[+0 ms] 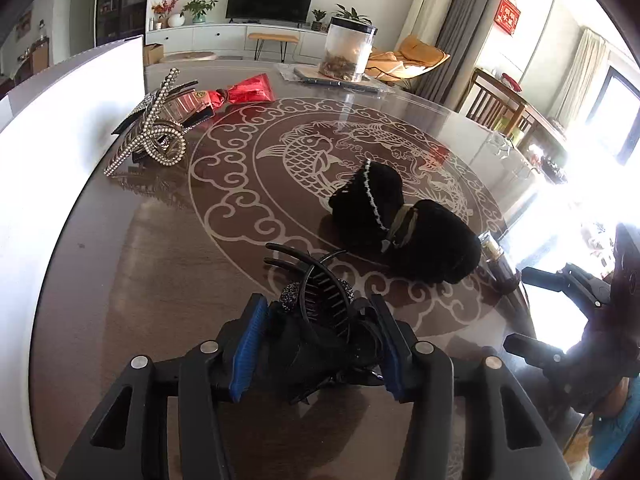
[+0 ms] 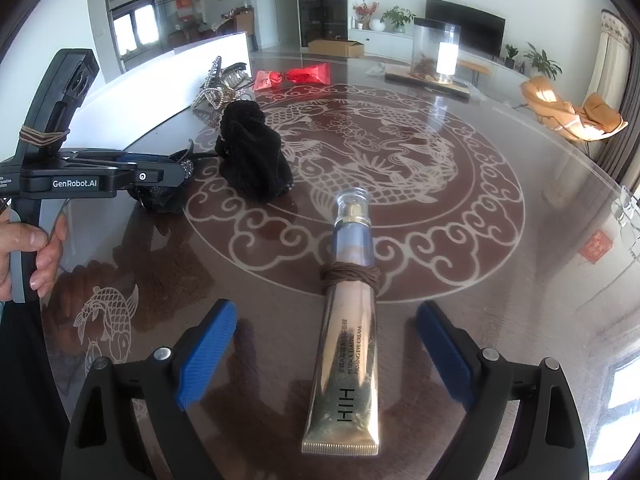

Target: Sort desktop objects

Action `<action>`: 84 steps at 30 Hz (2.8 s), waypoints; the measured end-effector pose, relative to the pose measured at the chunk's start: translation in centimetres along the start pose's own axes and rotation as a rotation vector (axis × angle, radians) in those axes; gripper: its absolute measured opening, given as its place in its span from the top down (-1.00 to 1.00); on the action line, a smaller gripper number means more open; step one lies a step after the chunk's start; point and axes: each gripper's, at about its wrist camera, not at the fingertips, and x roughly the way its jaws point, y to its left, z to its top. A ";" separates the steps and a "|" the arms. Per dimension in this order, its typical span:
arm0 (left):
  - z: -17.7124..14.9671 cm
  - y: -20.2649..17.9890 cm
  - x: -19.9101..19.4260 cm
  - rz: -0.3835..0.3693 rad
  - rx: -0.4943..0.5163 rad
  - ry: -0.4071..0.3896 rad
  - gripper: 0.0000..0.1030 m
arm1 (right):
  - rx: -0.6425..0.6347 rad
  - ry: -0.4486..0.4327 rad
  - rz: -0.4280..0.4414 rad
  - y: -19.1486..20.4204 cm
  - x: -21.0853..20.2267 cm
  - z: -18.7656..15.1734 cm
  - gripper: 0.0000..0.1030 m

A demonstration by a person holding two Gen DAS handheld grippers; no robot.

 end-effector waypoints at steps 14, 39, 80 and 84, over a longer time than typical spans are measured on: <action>-1.1 -2.8 1.0 0.198 0.067 0.013 -0.81 | 0.006 0.010 0.026 -0.2 0.2 0.0 -0.79; -4.0 -0.9 -16.2 0.080 -0.060 -0.272 0.32 | -0.070 -0.048 0.042 1.6 -8.5 6.1 0.49; -2.6 5.9 -23.3 0.265 -0.185 -0.296 -0.89 | -0.117 -0.276 0.172 14.1 -4.5 13.1 -0.94; -3.4 -0.9 -17.6 0.117 -0.105 -0.224 -1.00 | -0.006 -0.207 -0.051 5.4 -6.4 5.2 -0.99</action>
